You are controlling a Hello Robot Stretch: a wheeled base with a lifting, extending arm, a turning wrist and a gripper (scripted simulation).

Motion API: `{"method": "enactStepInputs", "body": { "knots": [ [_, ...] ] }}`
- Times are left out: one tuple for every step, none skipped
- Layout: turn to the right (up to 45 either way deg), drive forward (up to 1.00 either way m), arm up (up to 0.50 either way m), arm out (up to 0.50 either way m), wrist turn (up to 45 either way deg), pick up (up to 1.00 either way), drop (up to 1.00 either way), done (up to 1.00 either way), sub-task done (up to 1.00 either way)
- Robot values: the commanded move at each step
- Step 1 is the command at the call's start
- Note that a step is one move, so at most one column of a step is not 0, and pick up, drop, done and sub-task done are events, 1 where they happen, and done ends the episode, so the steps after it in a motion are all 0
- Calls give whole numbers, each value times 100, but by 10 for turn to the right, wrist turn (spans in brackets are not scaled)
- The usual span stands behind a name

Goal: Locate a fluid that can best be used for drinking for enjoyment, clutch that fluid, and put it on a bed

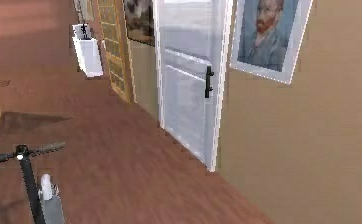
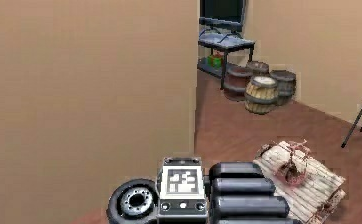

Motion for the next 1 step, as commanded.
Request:
{"method": "enactStepInputs", "body": {
  "knots": [
    [0,85,0,0,0,0,0,0,0]
  ]
}}
